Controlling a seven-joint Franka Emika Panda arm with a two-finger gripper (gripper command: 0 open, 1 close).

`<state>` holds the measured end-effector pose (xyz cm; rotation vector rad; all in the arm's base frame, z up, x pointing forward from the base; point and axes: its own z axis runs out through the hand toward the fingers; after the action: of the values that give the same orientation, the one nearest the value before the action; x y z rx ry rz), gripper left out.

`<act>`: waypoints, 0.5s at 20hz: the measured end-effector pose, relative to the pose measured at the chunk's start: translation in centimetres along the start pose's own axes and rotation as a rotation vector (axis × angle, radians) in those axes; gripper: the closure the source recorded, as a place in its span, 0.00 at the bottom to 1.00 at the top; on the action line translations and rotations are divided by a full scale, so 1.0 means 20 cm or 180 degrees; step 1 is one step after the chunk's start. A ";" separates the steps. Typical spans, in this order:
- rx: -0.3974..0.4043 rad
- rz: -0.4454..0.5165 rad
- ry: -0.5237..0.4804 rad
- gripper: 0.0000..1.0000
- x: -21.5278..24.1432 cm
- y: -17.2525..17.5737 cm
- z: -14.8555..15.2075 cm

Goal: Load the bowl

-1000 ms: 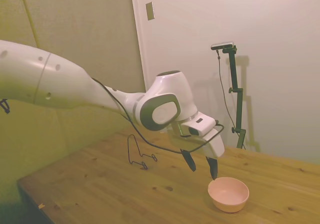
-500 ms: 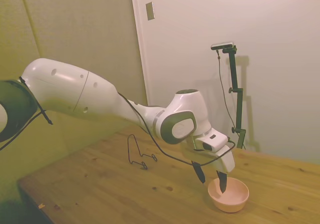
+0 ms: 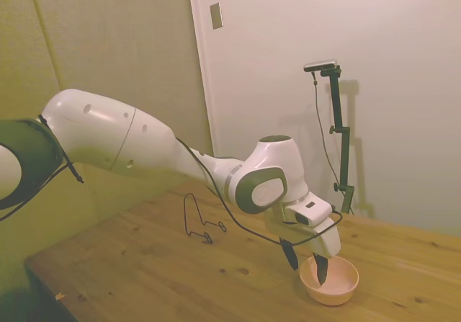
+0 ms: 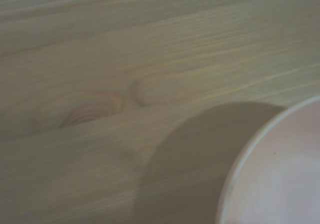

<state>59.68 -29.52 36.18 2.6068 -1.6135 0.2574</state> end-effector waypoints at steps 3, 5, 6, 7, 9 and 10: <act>0.0009 0.0012 -0.0011 1.00 0.00 0.00 0.00; 0.0017 0.0029 -0.0024 1.00 0.00 0.01 0.01; 0.0017 0.0035 -0.0028 1.00 0.00 0.01 0.01; 0.0014 0.0039 -0.0031 1.00 0.01 0.01 0.02; 0.0011 0.0043 -0.0034 1.00 0.01 0.02 0.02; 0.0012 0.0043 -0.0034 1.00 0.01 0.02 0.02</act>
<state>59.51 -29.92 35.78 2.6054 -1.6359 0.2478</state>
